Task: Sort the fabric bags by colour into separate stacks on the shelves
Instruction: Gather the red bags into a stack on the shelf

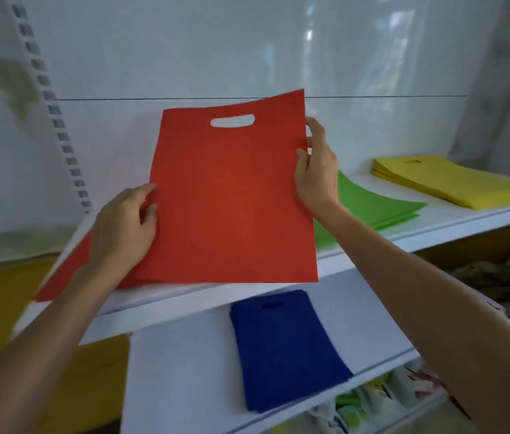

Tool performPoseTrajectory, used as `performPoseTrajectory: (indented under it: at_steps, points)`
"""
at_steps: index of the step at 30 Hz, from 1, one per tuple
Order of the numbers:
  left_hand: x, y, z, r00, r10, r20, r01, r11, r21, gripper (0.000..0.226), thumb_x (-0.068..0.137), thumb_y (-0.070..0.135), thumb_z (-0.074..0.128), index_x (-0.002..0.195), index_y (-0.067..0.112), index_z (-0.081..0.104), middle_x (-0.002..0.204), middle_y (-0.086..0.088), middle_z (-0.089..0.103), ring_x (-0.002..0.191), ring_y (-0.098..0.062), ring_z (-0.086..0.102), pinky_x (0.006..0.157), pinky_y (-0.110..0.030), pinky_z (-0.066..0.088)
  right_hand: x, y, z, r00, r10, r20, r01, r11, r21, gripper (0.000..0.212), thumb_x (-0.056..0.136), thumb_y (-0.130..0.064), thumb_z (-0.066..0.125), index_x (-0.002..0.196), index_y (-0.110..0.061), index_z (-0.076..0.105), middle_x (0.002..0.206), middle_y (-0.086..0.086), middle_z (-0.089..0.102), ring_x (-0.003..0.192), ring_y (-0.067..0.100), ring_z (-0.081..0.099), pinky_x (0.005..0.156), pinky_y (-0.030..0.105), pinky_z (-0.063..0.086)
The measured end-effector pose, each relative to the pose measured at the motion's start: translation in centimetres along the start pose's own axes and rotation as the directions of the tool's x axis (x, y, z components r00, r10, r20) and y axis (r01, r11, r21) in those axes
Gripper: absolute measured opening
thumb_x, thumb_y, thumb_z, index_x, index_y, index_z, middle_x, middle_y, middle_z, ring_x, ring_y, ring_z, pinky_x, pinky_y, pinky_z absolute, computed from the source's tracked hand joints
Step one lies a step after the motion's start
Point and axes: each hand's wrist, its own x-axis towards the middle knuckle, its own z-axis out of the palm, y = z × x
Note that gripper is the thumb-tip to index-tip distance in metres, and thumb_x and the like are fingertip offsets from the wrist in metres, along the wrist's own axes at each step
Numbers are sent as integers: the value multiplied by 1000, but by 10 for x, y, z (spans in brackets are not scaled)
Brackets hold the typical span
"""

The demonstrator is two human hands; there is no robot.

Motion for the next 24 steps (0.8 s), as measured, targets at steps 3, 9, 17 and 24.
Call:
performPoseTrajectory:
  at_steps: [3,9,17,24]
  points:
    - [-6,73,35,992,88,87,-74,986,-152,37,85,1,57,122,6,60,113,-19,63,91,-35,63,85,-39,46,-6,47,-73,999,-13,-36,8,989,-147,46,86,6,42,130,-3,50,118,18,59,106,32,56,85,23,35]
    - [-41,230,121,952,250,176,-163,902,-401,33,87,7,53,118,5,63,117,-15,63,100,-32,61,89,-37,45,-49,143,-246,984,104,-147,-152,918,-367,42,87,3,40,124,-6,58,111,16,60,99,30,57,83,24,37]
    - [-148,395,236,837,403,369,-124,798,-590,31,88,6,53,118,7,64,117,-11,63,95,-31,61,84,-33,44,-156,253,-427,868,380,-319,-496,658,-567,38,87,5,42,120,-2,59,116,18,59,104,34,56,91,35,39]
    - [-235,440,335,669,443,596,0,803,-596,31,84,-2,59,113,3,66,109,-14,66,84,-33,64,80,-37,48,-249,339,-469,760,553,-342,-640,545,-542,31,86,8,45,108,0,65,105,17,62,95,31,60,81,18,36]
